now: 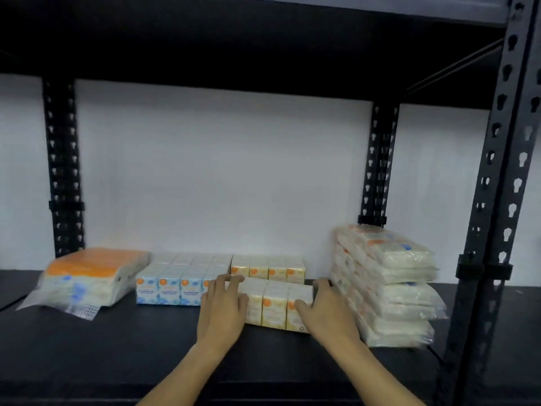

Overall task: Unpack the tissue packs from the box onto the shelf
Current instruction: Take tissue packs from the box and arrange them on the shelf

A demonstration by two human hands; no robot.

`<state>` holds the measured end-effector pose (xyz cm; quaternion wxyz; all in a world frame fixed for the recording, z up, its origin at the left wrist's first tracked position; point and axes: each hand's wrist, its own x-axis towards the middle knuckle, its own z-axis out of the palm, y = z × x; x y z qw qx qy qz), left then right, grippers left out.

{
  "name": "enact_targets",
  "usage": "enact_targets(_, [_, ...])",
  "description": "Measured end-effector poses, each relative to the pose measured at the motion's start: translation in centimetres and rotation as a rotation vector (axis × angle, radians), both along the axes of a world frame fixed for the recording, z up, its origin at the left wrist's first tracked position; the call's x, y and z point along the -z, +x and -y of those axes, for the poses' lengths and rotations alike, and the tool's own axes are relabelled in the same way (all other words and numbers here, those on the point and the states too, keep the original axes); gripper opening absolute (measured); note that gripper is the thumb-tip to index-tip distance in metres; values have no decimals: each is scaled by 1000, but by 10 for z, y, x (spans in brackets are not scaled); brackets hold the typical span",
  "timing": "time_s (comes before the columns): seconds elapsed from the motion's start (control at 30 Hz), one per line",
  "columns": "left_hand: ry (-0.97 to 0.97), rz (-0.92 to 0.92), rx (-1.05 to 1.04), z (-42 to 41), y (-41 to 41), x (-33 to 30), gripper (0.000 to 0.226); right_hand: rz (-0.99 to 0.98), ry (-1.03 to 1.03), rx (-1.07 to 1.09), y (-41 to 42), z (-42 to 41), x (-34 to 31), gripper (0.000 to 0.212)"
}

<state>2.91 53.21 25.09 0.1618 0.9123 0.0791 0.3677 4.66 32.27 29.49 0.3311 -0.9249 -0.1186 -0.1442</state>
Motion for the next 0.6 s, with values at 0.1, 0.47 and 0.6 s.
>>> enact_targets(0.1, [-45,-11,-30,-16,-12,13,37,-30,99,28,-11,-14,21,54])
enact_targets(0.47, [47,-150,3,-20,-7,28,53,52,168,-55,9,-24,47,66])
enact_targets(0.6, [156,-189,-68,-22,1,31,55,72,243,-107,27,-23,52,64])
